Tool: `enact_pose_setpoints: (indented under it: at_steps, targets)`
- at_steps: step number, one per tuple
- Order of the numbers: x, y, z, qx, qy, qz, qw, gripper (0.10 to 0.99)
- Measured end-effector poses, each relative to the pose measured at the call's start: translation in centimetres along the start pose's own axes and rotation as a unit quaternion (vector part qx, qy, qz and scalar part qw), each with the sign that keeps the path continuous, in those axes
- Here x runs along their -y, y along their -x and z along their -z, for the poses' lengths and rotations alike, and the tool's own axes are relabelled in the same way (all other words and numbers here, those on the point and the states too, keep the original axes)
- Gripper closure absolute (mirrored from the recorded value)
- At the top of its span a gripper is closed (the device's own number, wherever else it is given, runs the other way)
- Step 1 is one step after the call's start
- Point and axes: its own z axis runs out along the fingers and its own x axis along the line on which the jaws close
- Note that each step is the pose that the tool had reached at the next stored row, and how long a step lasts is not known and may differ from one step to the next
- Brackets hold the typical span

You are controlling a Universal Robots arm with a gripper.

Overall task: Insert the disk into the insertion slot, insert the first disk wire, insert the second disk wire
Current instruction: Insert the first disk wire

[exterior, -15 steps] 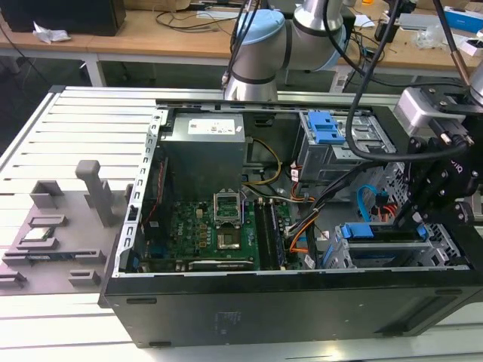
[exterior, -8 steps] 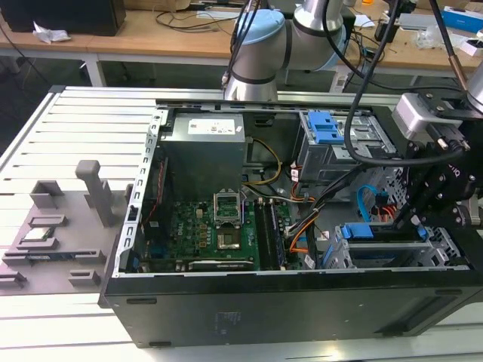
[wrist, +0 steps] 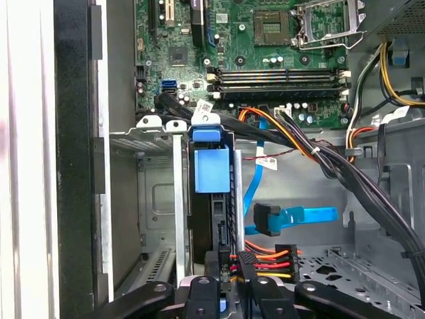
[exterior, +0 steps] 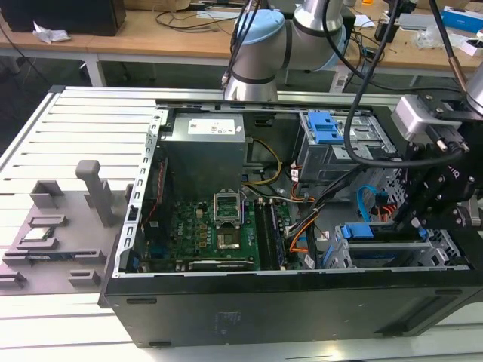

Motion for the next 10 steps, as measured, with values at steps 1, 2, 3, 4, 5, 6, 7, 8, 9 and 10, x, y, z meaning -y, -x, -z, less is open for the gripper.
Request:
enact_pose_setpoints:
  at_steps: [1, 2, 3, 4, 5, 6, 7, 8, 9, 10]
  targets:
    - [-0.01, 0.0, 0.24, 0.0, 0.0, 0.0, 1.0, 0.839]
    - [-0.02, 0.0, 0.53, -0.0001, 0.0, 0.0, 1.0, 0.839]
    - [-0.04, 0.0, 0.88, 0.0, 0.0, 0.0, 1.0, 0.839]
    - [-0.06, 0.02, 1.23, 0.0, 0.0, 0.0, 1.0, 0.839]
    - [-0.08, 0.06, 1.65, 0.0001, 0.0, 0.0, 1.0, 0.839]
    - [-0.1, 0.14, 2.07, 0.0001, 0.0, 0.0, 1.0, 0.839]
    - [-0.12, 0.24, 2.38, 0.0, 0.0, 0.0, 1.0, 0.839]
    - [-0.14, 0.36, 2.76, -0.0001, 0.0, 0.0, 1.0, 0.855]
    - [-0.16, 0.41, 3.0, 0.0001, 0.0, 0.0, 1.0, 0.922]
    - [-0.17, 0.48, 3.25, 0.0, 0.0, 0.0, 1.0, 0.922]
